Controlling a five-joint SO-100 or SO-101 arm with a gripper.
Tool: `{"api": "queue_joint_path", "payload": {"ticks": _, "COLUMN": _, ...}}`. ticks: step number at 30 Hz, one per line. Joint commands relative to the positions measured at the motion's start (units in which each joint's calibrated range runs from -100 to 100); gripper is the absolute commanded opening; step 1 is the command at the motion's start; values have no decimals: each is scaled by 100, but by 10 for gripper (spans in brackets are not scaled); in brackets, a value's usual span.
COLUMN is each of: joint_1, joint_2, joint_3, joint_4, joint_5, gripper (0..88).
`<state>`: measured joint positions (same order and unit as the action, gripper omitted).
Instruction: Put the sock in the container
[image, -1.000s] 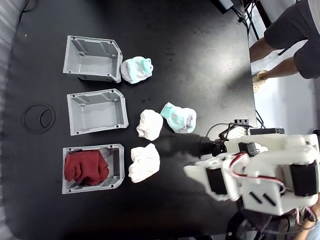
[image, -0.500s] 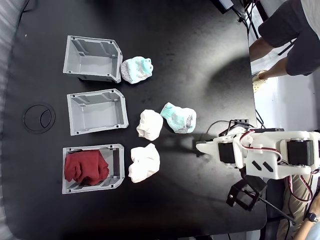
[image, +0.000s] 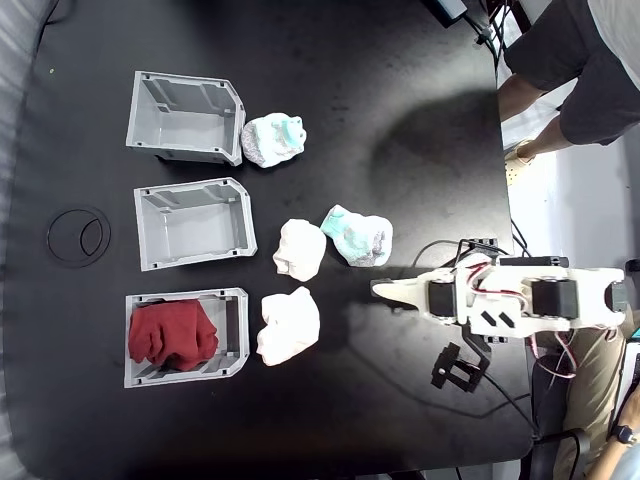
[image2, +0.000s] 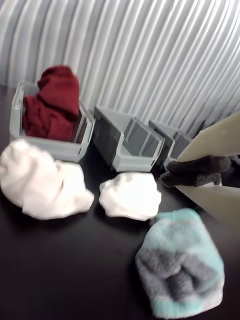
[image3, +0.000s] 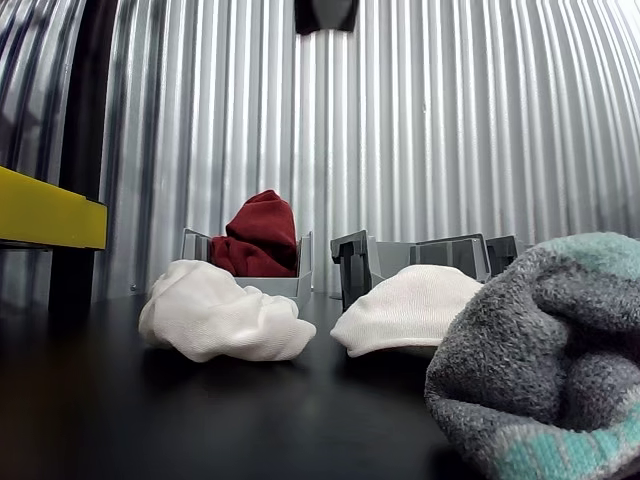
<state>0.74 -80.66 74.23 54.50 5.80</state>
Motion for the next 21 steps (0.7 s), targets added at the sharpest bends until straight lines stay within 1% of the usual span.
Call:
{"api": "queue_joint_path", "payload": {"ticks": 1, "joint_1": 316, "joint_2": -378, "joint_3": 458, "joint_4": -130, "joint_5": 6, "gripper": 14}}
{"api": "queue_joint_path", "payload": {"ticks": 4, "joint_1": 481, "joint_2": -604, "joint_3": 656, "joint_4": -130, "joint_5": -5, "gripper": 14}}
{"api": "queue_joint_path", "payload": {"ticks": 10, "joint_1": 504, "joint_2": -972, "joint_3": 701, "joint_4": -121, "joint_5": -11, "gripper": 14}}
{"api": "queue_joint_path", "payload": {"ticks": 21, "joint_1": 489, "joint_2": -997, "joint_3": 710, "joint_4": -113, "joint_5": -17, "gripper": 14}}
